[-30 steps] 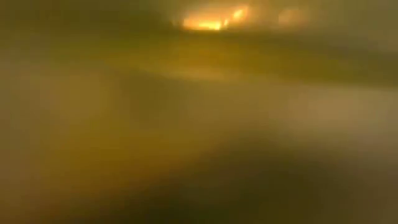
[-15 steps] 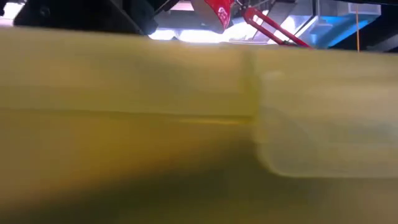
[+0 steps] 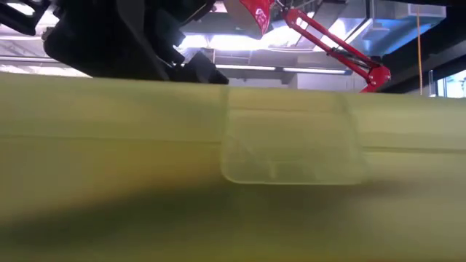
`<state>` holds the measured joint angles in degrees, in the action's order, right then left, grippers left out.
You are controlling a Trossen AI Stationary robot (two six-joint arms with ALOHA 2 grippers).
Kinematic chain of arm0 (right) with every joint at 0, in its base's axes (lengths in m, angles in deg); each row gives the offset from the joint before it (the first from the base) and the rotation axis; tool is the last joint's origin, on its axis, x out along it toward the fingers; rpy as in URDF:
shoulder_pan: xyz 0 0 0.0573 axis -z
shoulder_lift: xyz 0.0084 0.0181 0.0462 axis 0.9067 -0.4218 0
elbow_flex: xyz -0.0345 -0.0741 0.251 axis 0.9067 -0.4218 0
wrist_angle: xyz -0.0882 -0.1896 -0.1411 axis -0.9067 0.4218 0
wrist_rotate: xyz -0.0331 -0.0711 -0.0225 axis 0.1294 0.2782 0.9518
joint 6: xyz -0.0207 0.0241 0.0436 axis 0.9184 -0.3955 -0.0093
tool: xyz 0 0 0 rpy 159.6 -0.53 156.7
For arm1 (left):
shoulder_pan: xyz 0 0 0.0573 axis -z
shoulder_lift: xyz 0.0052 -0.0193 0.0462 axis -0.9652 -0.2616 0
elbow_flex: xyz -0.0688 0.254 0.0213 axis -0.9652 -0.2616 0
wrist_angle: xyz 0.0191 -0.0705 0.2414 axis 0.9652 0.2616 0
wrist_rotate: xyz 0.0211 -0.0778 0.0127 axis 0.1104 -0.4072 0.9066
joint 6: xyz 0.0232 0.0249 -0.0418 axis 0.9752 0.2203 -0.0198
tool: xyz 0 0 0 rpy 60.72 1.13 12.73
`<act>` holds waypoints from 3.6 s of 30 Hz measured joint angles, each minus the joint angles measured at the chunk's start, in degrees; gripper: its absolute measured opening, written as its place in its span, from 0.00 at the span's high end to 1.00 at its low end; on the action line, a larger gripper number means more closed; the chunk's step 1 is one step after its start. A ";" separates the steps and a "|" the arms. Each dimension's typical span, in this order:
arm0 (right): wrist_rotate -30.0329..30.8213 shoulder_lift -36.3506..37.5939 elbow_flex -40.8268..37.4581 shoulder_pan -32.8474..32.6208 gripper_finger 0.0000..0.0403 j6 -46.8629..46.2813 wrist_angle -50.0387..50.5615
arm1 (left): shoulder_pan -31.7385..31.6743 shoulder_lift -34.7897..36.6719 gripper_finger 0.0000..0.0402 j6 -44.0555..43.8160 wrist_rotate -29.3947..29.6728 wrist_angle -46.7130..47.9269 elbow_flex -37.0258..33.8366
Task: Pick & place school supplies into a supply box
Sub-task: Close the yellow supply box, then return to Home Position
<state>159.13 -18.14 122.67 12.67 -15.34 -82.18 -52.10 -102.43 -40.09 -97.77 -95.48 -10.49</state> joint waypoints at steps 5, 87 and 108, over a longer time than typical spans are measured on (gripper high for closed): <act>0.01 0.00 0.00 0.01 0.56 0.04 0.69 | -0.78 2.01 0.49 1.88 -0.05 4.39 -0.11; -48.57 53.18 -34.53 28.28 0.56 -31.68 15.98 | -38.42 95.39 0.49 -4.47 1.33 1.26 -53.08; -49.99 81.71 -34.53 28.11 0.56 -31.61 37.69 | -44.82 103.77 0.49 -6.61 -4.25 8.01 -53.08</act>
<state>109.15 63.57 88.14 40.78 -46.95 -44.49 -96.91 1.33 -46.71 -102.02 -87.47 -63.57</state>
